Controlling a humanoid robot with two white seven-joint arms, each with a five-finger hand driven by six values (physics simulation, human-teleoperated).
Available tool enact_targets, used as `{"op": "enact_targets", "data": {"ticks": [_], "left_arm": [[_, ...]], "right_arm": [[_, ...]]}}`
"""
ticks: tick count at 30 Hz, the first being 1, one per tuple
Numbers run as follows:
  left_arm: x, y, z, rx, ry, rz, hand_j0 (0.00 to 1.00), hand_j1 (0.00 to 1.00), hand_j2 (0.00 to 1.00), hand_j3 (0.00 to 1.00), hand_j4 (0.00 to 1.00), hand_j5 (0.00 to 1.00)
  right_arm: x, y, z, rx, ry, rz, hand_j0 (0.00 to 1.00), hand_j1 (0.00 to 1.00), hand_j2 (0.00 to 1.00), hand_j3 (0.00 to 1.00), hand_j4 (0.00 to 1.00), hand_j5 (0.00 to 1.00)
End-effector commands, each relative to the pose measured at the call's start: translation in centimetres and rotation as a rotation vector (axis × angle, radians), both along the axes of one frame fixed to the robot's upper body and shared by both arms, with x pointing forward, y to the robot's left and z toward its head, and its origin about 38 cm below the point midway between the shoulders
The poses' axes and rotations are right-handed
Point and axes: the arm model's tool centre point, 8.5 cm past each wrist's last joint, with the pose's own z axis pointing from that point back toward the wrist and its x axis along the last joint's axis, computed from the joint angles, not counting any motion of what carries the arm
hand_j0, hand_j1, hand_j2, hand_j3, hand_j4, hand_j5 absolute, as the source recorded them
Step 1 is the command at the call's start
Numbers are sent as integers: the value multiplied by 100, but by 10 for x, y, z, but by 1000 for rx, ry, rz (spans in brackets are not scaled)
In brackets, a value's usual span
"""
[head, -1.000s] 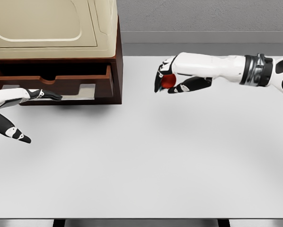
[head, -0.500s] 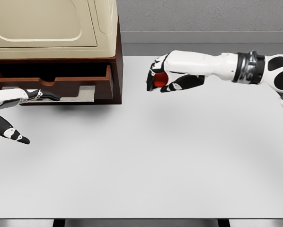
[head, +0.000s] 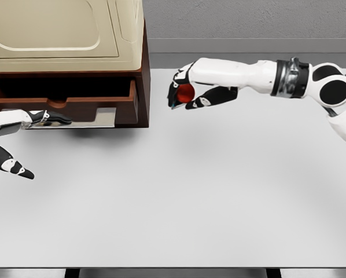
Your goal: Open the cabinet drawer with left arm, and place a switch into the drawer with right arm
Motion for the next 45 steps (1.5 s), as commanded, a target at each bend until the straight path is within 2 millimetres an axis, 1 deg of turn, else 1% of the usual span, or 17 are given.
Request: {"op": "enact_targets", "data": {"ticks": [1, 4, 8, 12, 18, 25, 33, 35, 37, 40, 45], "left_arm": [[-1, 8, -13, 118, -16, -7, 98, 98, 98, 98, 98, 98], [-2, 8, -13, 118, -15, -7, 99, 99, 99, 99, 99, 99], [-2, 7, -13, 116, -17, -10, 99, 99, 99, 99, 99, 99], [-4, 10, -8, 115, -38, -23, 100, 100, 100, 100, 100, 100], [-6, 15, -7, 128, -34, -14, 100, 100, 100, 100, 100, 100], [-7, 15, -7, 130, -34, -12, 100, 100, 100, 100, 100, 100], [-7, 18, -4, 138, -39, -6, 100, 100, 100, 100, 100, 100], [-7, 19, -1, 135, -42, -3, 100, 100, 100, 100, 100, 100], [-7, 19, 0, 132, -45, -5, 100, 100, 100, 100, 100, 100], [-7, 20, 1, 132, -51, -7, 100, 100, 100, 100, 100, 100], [-7, 22, 10, 126, -69, -1, 100, 100, 100, 100, 100, 100]], "right_arm": [[0, 7, -2, 9, 15, 7, 49, 49, 49, 49, 49, 49], [4, 12, -1, 10, 16, 9, 49, 49, 49, 49, 49, 49], [4, 13, 0, 12, 15, 10, 48, 48, 48, 48, 48, 48], [5, 16, 3, 15, 13, 12, 48, 48, 48, 48, 48, 48], [8, 18, 3, 17, 13, 8, 48, 48, 48, 48, 48, 48], [12, 21, 3, 23, 18, 4, 48, 48, 48, 48, 48, 48], [11, 33, 9, 32, 12, 26, 48, 48, 48, 48, 48, 48], [12, 33, 9, 31, 12, 23, 48, 48, 48, 48, 48, 48], [12, 39, 11, 36, 10, 30, 48, 48, 48, 48, 48, 48], [15, 42, 11, 35, 13, 28, 48, 48, 48, 48, 48, 48], [18, 50, 13, 40, 14, 34, 48, 48, 48, 48, 48, 48]]}}
